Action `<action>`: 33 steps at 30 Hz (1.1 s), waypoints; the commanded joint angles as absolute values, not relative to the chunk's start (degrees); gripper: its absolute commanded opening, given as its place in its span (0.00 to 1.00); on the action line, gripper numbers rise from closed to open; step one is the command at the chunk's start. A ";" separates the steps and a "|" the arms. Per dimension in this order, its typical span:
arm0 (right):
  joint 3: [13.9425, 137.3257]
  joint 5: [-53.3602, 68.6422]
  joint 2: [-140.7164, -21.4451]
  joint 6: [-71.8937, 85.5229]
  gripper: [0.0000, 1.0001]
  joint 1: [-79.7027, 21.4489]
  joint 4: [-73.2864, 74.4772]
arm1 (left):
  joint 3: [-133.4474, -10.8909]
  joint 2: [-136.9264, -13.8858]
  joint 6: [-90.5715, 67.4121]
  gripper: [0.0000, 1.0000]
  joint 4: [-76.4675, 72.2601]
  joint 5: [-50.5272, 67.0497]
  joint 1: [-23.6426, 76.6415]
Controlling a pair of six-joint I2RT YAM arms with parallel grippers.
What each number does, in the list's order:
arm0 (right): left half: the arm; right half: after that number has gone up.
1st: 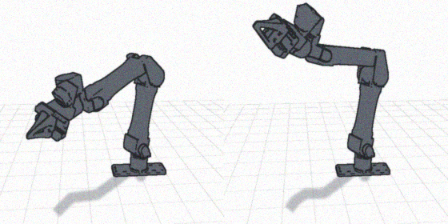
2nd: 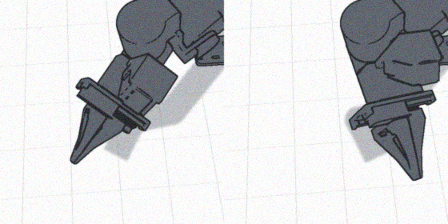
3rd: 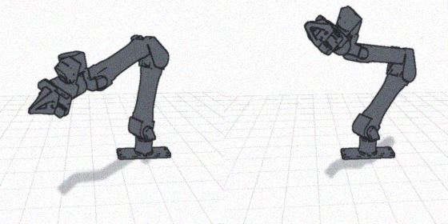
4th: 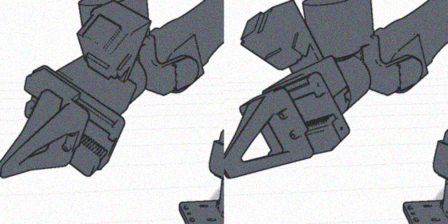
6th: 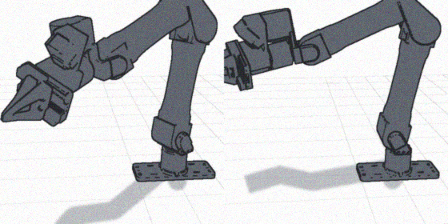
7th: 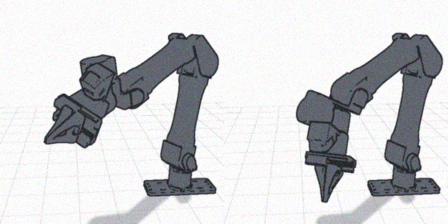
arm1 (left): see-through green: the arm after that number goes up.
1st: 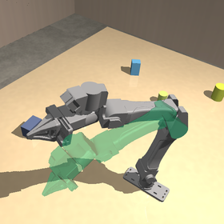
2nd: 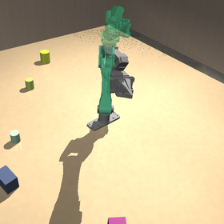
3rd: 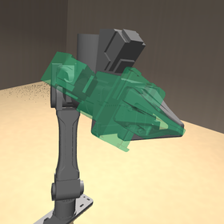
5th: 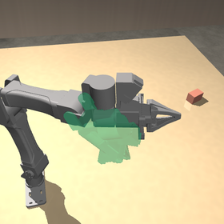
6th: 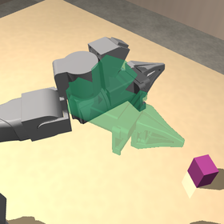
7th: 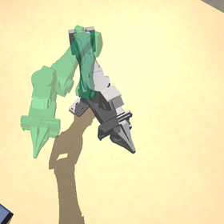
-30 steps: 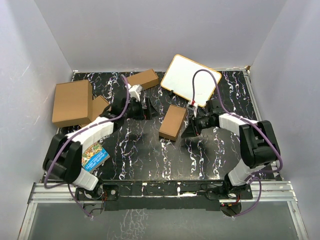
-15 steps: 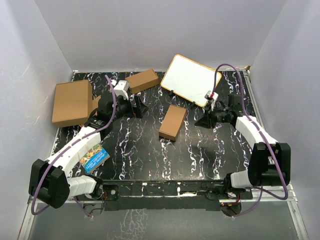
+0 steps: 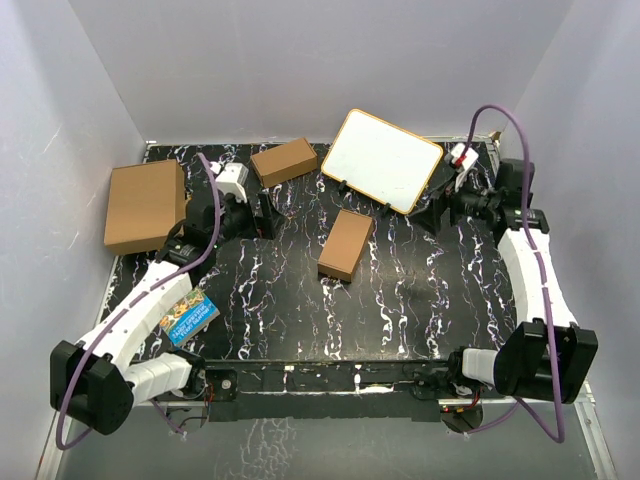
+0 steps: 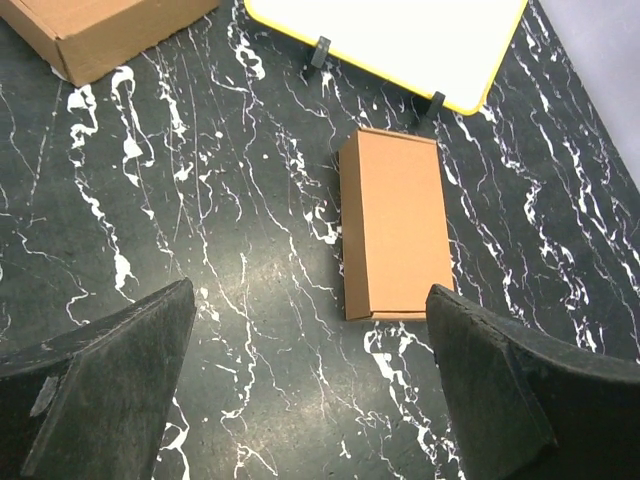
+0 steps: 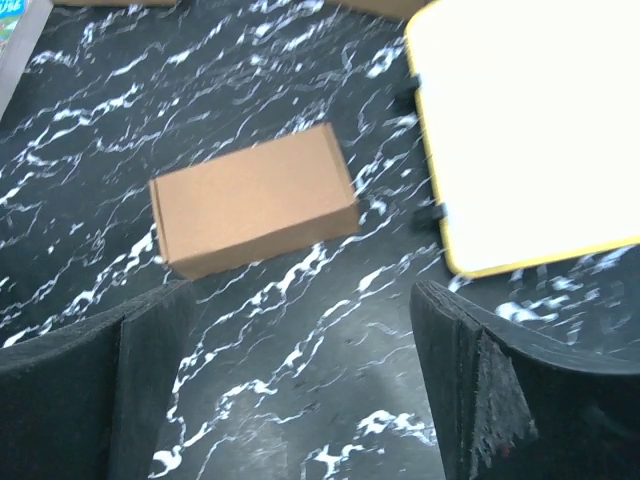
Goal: Fold the paper box
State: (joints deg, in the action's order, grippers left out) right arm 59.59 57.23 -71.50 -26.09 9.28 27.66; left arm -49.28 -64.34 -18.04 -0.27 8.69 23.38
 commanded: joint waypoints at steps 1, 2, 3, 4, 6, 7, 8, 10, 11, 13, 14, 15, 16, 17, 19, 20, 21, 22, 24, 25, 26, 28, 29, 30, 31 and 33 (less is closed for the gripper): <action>69.68 53.72 -69.48 -21.99 0.99 9.84 26.81 | -54.49 -61.29 -18.55 0.97 2.76 9.39 21.57; 71.69 50.60 -69.64 -19.14 0.99 9.93 26.74 | -55.47 -61.39 -18.77 0.97 3.44 10.13 20.89; 73.65 48.31 -69.83 -16.32 0.99 10.04 26.56 | -56.69 -61.56 -19.03 0.97 4.15 10.97 20.13; 75.22 45.89 -69.90 -13.84 0.99 10.02 26.17 | -57.74 -61.78 -19.33 0.97 4.82 11.77 19.26; 78.14 39.81 -69.73 -8.02 0.99 10.02 25.73 | -60.35 -62.10 -20.05 0.97 5.68 13.50 17.48; 79.43 37.89 -69.78 -6.03 0.99 10.04 25.78 | -61.68 -62.46 -20.55 0.97 6.12 14.16 16.58; 80.91 37.23 -69.95 -5.08 0.99 10.07 26.14 | -63.82 -62.72 -20.78 0.97 6.58 15.00 15.47; 83.55 37.24 -70.02 -4.62 0.99 10.04 27.29 | -67.14 -63.23 -21.20 0.97 7.25 16.34 14.51; 84.77 37.93 -69.96 -4.99 0.99 10.10 27.86 | -68.96 -63.52 -21.40 0.97 7.55 16.92 14.27; 87.08 39.45 -70.21 -5.54 0.99 10.11 28.99 | -72.40 -64.27 -21.90 0.97 8.39 17.98 14.14; 88.12 40.01 -70.44 -5.34 0.99 10.15 29.41 | -74.06 -64.59 -21.96 0.97 8.89 18.81 14.13; 89.25 40.34 -70.59 -4.55 0.99 10.12 29.47 | -75.54 -64.94 -22.05 0.97 9.43 19.35 14.15; 89.96 40.42 -70.72 -3.62 0.99 10.11 29.42 | -76.80 -65.09 -22.10 0.97 9.91 19.63 14.13; 90.57 40.26 -70.81 -2.38 0.99 10.11 29.25 | -77.85 -65.34 -22.14 0.97 10.48 19.88 14.07; 91.74 39.36 -71.02 0.24 0.99 10.15 29.05 | -79.26 -65.34 -21.81 0.97 11.45 20.00 14.11; 92.24 38.98 -71.10 1.55 0.99 10.12 29.10 | -79.62 -65.24 -21.54 0.97 12.03 19.92 14.15; 92.62 38.86 -71.22 2.56 0.99 10.11 29.17 | -79.91 -65.20 -21.27 0.97 12.46 19.70 14.15; 92.95 38.85 -71.21 3.41 0.99 10.11 29.21 | -80.16 -65.12 -20.96 0.97 13.03 19.48 14.11; 93.67 38.50 -71.43 5.31 0.99 10.11 29.27 | -80.38 -64.97 -20.47 0.97 13.88 19.24 14.14; 93.95 38.23 -71.52 6.01 0.99 10.15 29.20 | -80.40 -64.85 -20.26 0.97 14.20 19.13 14.07; 94.30 38.23 -71.59 6.40 0.99 10.12 29.24 | -80.42 -64.72 -20.08 0.97 14.31 18.96 14.06; 94.91 38.32 -71.74 6.77 0.99 10.13 29.24 | -80.18 -64.54 -19.96 0.97 14.46 18.64 14.11; 95.33 38.24 -71.79 6.99 0.99 10.15 29.24 | -80.16 -64.44 -20.00 0.97 14.42 18.68 14.14; 95.58 38.23 -71.88 6.98 0.99 10.19 29.26 | -80.08 -64.45 -19.96 0.97 14.48 18.72 14.15; 95.81 38.34 -71.95 6.88 0.99 10.19 29.25 | -80.07 -64.44 -19.95 0.97 14.36 18.72 14.11; 96.12 38.41 -71.92 6.73 0.99 10.20 29.26 | -80.07 -64.42 -19.87 0.97 14.43 18.72 14.14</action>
State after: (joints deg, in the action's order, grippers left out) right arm 92.75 38.98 -72.01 4.71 9.87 30.22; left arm -78.59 -65.36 -20.56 14.11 18.46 14.31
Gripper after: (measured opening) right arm 0.986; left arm 0.972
